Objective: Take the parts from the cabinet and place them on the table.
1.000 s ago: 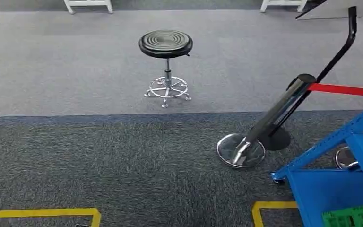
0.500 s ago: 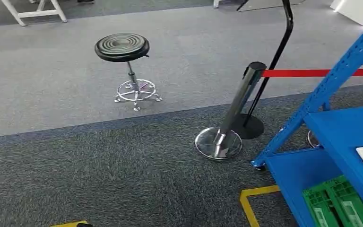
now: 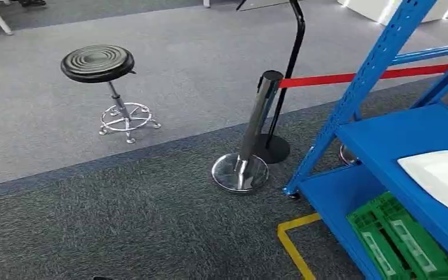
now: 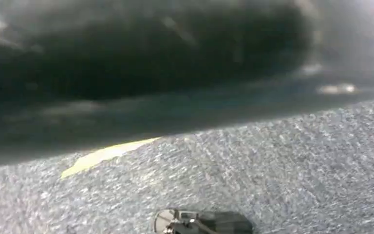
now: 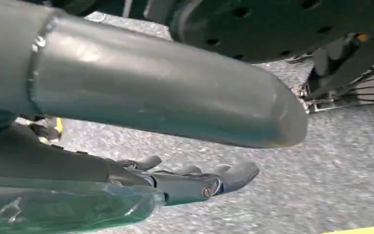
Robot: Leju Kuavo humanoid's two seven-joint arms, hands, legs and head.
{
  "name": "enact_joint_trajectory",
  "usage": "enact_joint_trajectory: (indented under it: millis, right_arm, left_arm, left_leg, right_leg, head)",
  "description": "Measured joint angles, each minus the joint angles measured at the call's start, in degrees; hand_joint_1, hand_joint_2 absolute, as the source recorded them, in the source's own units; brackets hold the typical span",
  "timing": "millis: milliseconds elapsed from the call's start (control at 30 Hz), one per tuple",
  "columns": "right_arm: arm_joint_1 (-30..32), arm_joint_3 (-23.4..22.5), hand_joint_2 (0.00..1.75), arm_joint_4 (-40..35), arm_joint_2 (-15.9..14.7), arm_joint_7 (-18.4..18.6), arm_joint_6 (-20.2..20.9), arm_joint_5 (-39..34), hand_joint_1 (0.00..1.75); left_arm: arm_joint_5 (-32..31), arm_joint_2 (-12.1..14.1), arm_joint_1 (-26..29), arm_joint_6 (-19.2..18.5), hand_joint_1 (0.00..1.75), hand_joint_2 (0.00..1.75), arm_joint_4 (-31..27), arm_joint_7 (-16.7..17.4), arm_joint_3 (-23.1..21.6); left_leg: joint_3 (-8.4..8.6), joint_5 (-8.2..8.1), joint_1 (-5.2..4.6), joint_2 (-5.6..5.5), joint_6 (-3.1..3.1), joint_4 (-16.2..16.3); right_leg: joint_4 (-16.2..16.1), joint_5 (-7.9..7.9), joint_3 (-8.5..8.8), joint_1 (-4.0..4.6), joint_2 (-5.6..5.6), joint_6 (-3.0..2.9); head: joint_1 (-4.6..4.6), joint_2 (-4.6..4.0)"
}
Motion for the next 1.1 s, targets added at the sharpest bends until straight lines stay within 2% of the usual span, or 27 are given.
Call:
enact_joint_trajectory:
  millis: [33, 67, 100, 133, 167, 200, 233, 267, 300, 333, 433, 467, 500, 533, 567, 600, 633, 667, 733, 767, 800, 833, 933, 967, 1000, 1033, 1100]
  right_arm:
    - [-0.1, 0.3, 0.0, 0.0, -0.2, 0.0, -0.1, -0.2, 0.0]
    - [-0.2, 0.7, 0.0, -0.1, -0.5, 0.1, -0.3, -0.5, 0.0]
    - [-0.2, 1.1, 0.0, -0.1, -0.6, 0.1, -0.6, -1.0, 0.0]
    - [0.0, 1.6, 0.0, -0.1, -0.9, 0.2, -0.9, -1.5, 0.0]
    - [0.2, 2.0, 0.0, -0.1, -1.1, 0.2, -1.0, -1.7, 0.0]
    - [0.2, 2.3, 0.0, -0.1, -1.3, 0.2, -1.2, -1.9, 0.0]
    - [0.2, 2.5, 0.0, -0.1, -1.5, 0.2, -1.3, -2.1, 0.0]
    - [0.2, 2.8, 0.0, -0.2, -1.6, 0.2, -1.4, -2.3, 0.0]
    - [0.0, 3.2, 0.0, -0.2, -1.7, 0.3, -1.5, -2.6, 0.0]
    - [0.0, 3.6, 0.0, -0.2, -1.9, 0.3, -1.7, -2.8, 0.0]
    - [0.2, 4.4, 0.0, -0.2, -2.4, 0.3, -2.3, -3.8, 0.0]
    - [0.3, 4.7, 0.0, -0.2, -2.4, 0.3, -2.5, -4.0, 0.0]
    - [0.2, 5.0, 0.0, -0.2, -2.6, 0.3, -2.6, -4.1, 0.0]
    - [0.0, 5.1, 0.0, -0.2, -2.7, 0.3, -2.7, -4.2, 0.0]
    - [-0.1, 5.4, 0.0, -0.2, -2.7, 0.3, -2.7, -4.3, 0.0]
    - [-0.1, 5.6, 0.0, -0.2, -2.8, 0.3, -2.7, -4.4, 0.0]
    - [0.0, 5.8, 0.0, -0.2, -2.8, 0.3, -2.7, -4.4, 0.0]
    - [0.1, 5.9, 0.0, -0.2, -2.8, 0.3, -2.7, -4.4, 0.0]
    - [0.1, 6.1, 0.0, -0.2, -2.9, 0.3, -2.7, -4.4, 0.0]
    - [0.1, 6.1, 0.0, -0.2, -2.9, 0.3, -2.7, -4.4, 0.0]
    - [0.0, 6.2, 0.0, -0.2, -2.9, 0.3, -2.7, -4.4, 0.0]
    - [-0.1, 6.4, 0.0, -0.2, -3.0, 0.3, -2.7, -4.4, 0.0]
    - [0.3, 6.5, 0.0, -0.2, -3.1, 0.3, -2.7, -4.4, 0.0]
    - [0.4, 6.5, 0.0, -0.2, -3.2, 0.3, -2.8, -4.4, 0.0]
    - [0.4, 6.5, 0.0, -0.2, -3.3, 0.3, -2.9, -4.5, 0.0]
    - [0.2, 6.7, 0.0, -0.2, -3.4, 0.5, -3.1, -4.8, 0.0]
    - [0.0, 7.4, 0.0, -0.2, -3.8, 0.6, -3.5, -5.3, 0.0]
  left_arm:
    - [0.1, 0.0, 0.1, 0.0, 0.0, 0.0, 0.1, 0.0, -0.1]
    - [0.3, 0.1, 0.1, 0.0, 0.0, 0.0, 0.3, 0.0, -0.2]
    - [0.6, 0.1, 0.1, 0.0, 0.0, 0.0, 0.5, -0.1, -0.5]
    - [0.8, 0.1, 0.0, 0.0, 0.0, 0.0, 0.6, -0.2, -0.7]
    - [1.0, 0.1, -0.1, 0.0, 0.0, 0.0, 0.7, -0.2, -1.0]
    - [1.1, 0.0, -0.2, 0.0, 0.0, 0.0, 0.7, -0.2, -1.1]
    - [1.1, 0.0, -0.3, 0.0, 0.0, 0.0, 0.7, -0.2, -1.2]
    - [1.2, 0.0, -0.5, 0.0, 0.0, 0.0, 0.7, -0.3, -1.3]
    - [1.3, 0.0, -0.4, 0.0, 0.0, 0.0, 0.8, -0.3, -1.4]
    - [1.5, 0.0, -0.6, 0.0, 0.0, 0.0, 0.9, -0.4, -1.6]
    - [1.9, 0.0, -1.1, 0.0, 0.0, 0.0, 1.0, -0.5, -2.1]
    - [2.0, 0.1, -1.2, 0.0, 0.0, 0.0, 1.0, -0.5, -2.3]
    - [2.1, 0.0, -1.2, 0.0, 0.0, 0.0, 1.0, -0.6, -2.5]
    - [2.1, 0.0, -1.1, 0.0, 0.0, 0.0, 1.1, -0.7, -2.6]
    - [2.2, 0.0, -1.0, 0.0, 0.0, 0.0, 1.3, -0.7, -2.6]
    - [2.3, 0.0, -0.9, 0.0, 0.0, 0.0, 1.4, -0.7, -2.6]
    - [2.4, 0.0, -0.8, 0.0, 0.0, 0.0, 1.6, -0.7, -2.6]
    - [2.4, 0.0, -0.8, 0.0, 0.0, 0.0, 1.6, -0.7, -2.6]
    - [2.4, 0.1, -0.9, 0.0, 0.0, 0.0, 1.7, -0.7, -2.6]
    - [2.4, 0.1, -0.9, 0.0, 0.0, 0.0, 1.7, -0.7, -2.7]
    - [2.4, 0.1, -0.9, 0.0, 0.0, 0.0, 1.7, -0.7, -2.7]
    - [2.4, 0.1, -1.0, 0.0, 0.0, 0.0, 1.8, -0.7, -2.7]
    - [2.4, 0.1, -1.0, 0.0, 0.0, 0.0, 1.9, -0.8, -2.8]
    - [2.4, 0.0, -1.2, 0.0, 0.0, 0.0, 1.9, -0.8, -2.8]
    - [2.4, 0.0, -1.2, 0.0, 0.0, 0.0, 1.9, -0.8, -2.9]
    - [2.5, 0.0, -1.2, 0.0, 0.0, 0.0, 1.9, -0.8, -2.9]
    - [2.9, 0.1, -1.0, -0.1, 0.0, 0.0, 2.1, -0.8, -3.1]
  left_leg:
    - [-0.06, -0.04, -0.17, 0.86, 0.07, 0.0]
    - [-0.11, -0.1, -0.39, 1.91, 0.17, 0.0]
    - [-0.15, -0.13, -0.48, 2.83, 0.2, 0.0]
    - [-0.11, -0.17, -0.54, 3.73, 0.19, 0.0]
    - [-0.1, -0.2, -0.57, 4.44, 0.19, 0.0]
    - [-0.05, -0.25, -0.57, 5.13, 0.13, 0.0]
    - [0.08, -0.34, -0.57, 5.75, -0.02, 0.0]
    - [0.47, -0.44, -0.68, 6.25, -0.2, 0.1]
    - [0.6, -0.68, -1.09, 6.74, -0.63, 0.2]
    - [0.89, -0.77, -0.93, 7.06, -1.05, 0.2]
    - [1.61, -0.93, -0.61, 8.51, -2.03, 0.0]
    - [1.46, -1.65, -0.45, 5.95, -2.6, 0.7]
    - [0.39, -3.66, -0.4, 3.18, -2.74, 3.0]
    - [-1.4, -6.27, -0.33, 2.1, -2.76, 7.2]
    - [-3.6, -8.59, -0.34, 1.83, -2.8, 12.1]
    - [-5.47, -9.92, -0.36, 1.76, -2.81, 16.0]
    - [-6.39, -9.84, -0.35, 1.76, -2.79, 17.8]
    - [-6.05, -8.21, -0.35, 1.75, -2.69, 16.8]
    - [-2.71, -2.53, -0.3, 1.07, -2.39, 8.7]
    - [-0.59, 0.07, -0.15, -0.82, -2.23, 3.7]
    - [0.35, -0.18, -0.04, -3.59, -1.92, 1.6]
    - [0.59, -0.64, 0.14, -3.26, -1.84, 0.1]
    - [0.54, -0.4, -0.27, -1.7, -1.0, 0.1]
    - [0.67, 0.0, 0.09, -0.55, -0.44, -0.5]
    - [0.61, -0.02, -0.02, -0.13, -0.01, -0.6]
    - [0.55, -0.01, -0.1, 0.67, 0.11, -0.6]
    - [0.36, -0.08, -0.38, 2.62, 0.17, -0.5]
  right_leg:
    - [4.3, -2.38, -2.12, -0.02, -1.46, 0.12]
    - [9.2, -4.61, -4.48, -0.07, -2.14, 0.28]
    - [12.8, -5.88, -6.23, -0.1, -2.42, 0.4]
    - [13.9, -5.57, -6.64, -0.12, -2.52, 0.45]
    - [11.9, -3.95, -5.51, -0.15, -2.62, 0.44]
    - [7.4, -1.6, -3.04, -0.16, -2.97, 0.38]
    - [2.0, 0.61, 0.08, -0.14, -3.98, 0.22]
    - [-3.0, 2.01, 3.2, 0.02, -6.64, -0.03]
    - [-4.3, 1.57, 3.88, 0.12, -8.57, -0.47]
    - [-4.4, 1.85, 3.72, 0.23, -7.47, -0.69]
    - [-4.8, 2.15, 3.64, 0.28, -5.7, -1.62]
    - [-5.0, 2.59, 4.3, -0.04, -5.25, -1.95]
    - [-5.0, 2.83, 4.12, -0.11, -4.7, -2.32]
    - [-5.0, 3.01, 3.94, -0.08, -3.95, -2.59]
    - [-5.0, 3.07, 3.76, -0.01, -3.13, -2.7]
    - [-4.9, 3.09, 3.7, 0.08, -2.3, -2.71]
    - [-4.9, 3.09, 3.74, 0.11, -1.45, -2.72]
    - [-4.9, 3.09, 3.84, 0.11, -0.61, -2.72]
    - [-4.8, 3.08, 4.08, 0.09, 1.05, -2.65]
    - [-4.8, 3.08, 4.15, 0.07, 1.81, -2.51]
    - [-4.7, 3.05, 3.41, 0.32, 2.36, -2.23]
    - [-4.3, 2.95, 3.47, 0.37, 3.22, -1.72]
    - [-4.6, 3.39, 2.2, -0.18, 4.89, -0.38]
    - [-3.7, 2.94, 2.07, -0.28, 3.4, -0.3]
    - [-1.9, 1.35, 1.03, 0.02, 0.34, -0.26]
    - [2.1, -1.2, -1.01, 0.0, -1.49, -0.14]
    - [11.6, -5.53, -5.6, -0.14, -2.45, 0.23]
  head:
    - [0.11, 0.0]
    - [-0.03, 0.0]
    - [0.04, 0.0]
    - [0.02, 0.0]
    - [0.04, 0.0]
    - [0.04, 0.0]
    - [0.04, 0.0]
    - [0.08, 0.0]
    - [-0.11, 0.0]
    - [-0.18, 0.0]
    - [-0.2, 0.0]
    - [-0.35, 0.0]
    - [-0.59, 0.0]
    - [-0.61, 0.0]
    - [-0.57, 0.0]
    - [-0.64, 0.0]
    - [-0.57, 0.0]
    - [-0.62, 0.0]
    - [-0.61, 0.0]
    - [-0.61, 0.0]
    - [-0.57, 0.0]
    - [-0.46, 0.0]
    - [-0.59, 0.0]
    - [-0.62, 0.0]
    - [-0.26, 0.0]
    - [0.26, 0.0]
    - [0.15, 0.0]
